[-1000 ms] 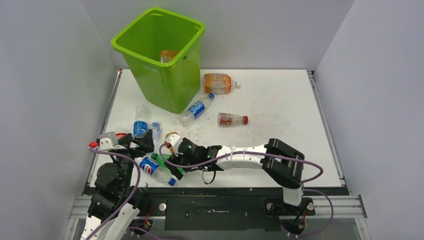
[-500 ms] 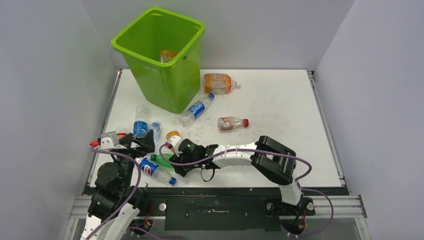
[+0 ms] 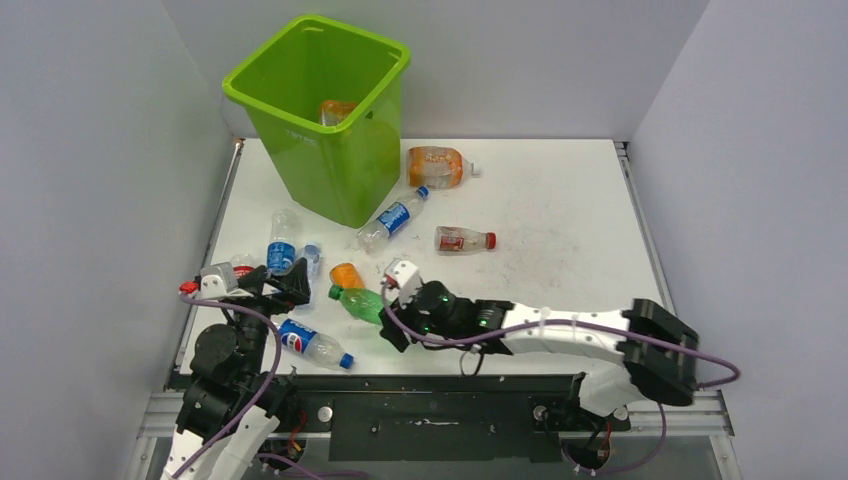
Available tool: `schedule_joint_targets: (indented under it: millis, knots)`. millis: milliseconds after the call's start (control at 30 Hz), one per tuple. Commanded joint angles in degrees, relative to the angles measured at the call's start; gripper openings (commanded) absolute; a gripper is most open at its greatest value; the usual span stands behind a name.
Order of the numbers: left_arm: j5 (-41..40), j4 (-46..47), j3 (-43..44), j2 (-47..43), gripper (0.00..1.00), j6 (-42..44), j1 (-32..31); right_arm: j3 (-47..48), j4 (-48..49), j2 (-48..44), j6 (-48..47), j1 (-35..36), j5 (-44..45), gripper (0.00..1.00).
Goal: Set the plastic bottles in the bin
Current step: Pick up the plastic bottle at the center of the board, then place the plastic bottle in the trash bin.
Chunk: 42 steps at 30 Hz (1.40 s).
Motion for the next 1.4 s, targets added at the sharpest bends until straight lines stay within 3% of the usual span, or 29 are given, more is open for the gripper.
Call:
schedule_joint_targets:
  millis: [0,133,267,367,433,567,767,1100,1367]
  knots:
    - [2.72,5.75,-1.07,0.15,0.96,-5.36,-0.16,-11.72,9.39,-14.85,7.15,-0.38,10.74,0.42]
    - [19.96,16.84,-6.81,2.17,0.96,-17.07,-0.16,-25.04,24.27,-29.53,10.47,-0.45,13.6,0.42]
    - [34.51,39.43,-14.79,9.5,0.96,-31.38,-0.25,-30.87,31.12,-36.67,10.79,-0.38,15.06,0.41]
    - [39.52,54.23,-17.88,15.15,0.96,-37.79,-0.55,-33.68,34.94,-39.71,11.06,-0.02,15.03,0.4]
    - [41.31,59.35,-17.44,18.82,0.96,-38.88,-0.77,-35.37,38.08,-40.8,11.39,0.24,15.16,0.39]
    - [42.84,63.26,-14.61,23.95,0.96,-38.0,-2.45,-36.56,41.98,-40.42,11.51,0.85,15.28,0.38]
    - [38.47,64.16,-10.54,27.29,0.96,-34.0,-6.08,-36.65,45.42,-37.83,11.56,1.86,15.16,0.37]
    - [28.49,51.82,-0.56,35.89,0.99,-19.78,-18.44,-35.19,43.9,-36.67,10.91,2.74,15.75,0.36]
    - [24.32,51.67,1.93,39.66,0.77,-17.61,-22.26,-34.82,40.65,-38.91,10.28,2.72,16.34,0.36]
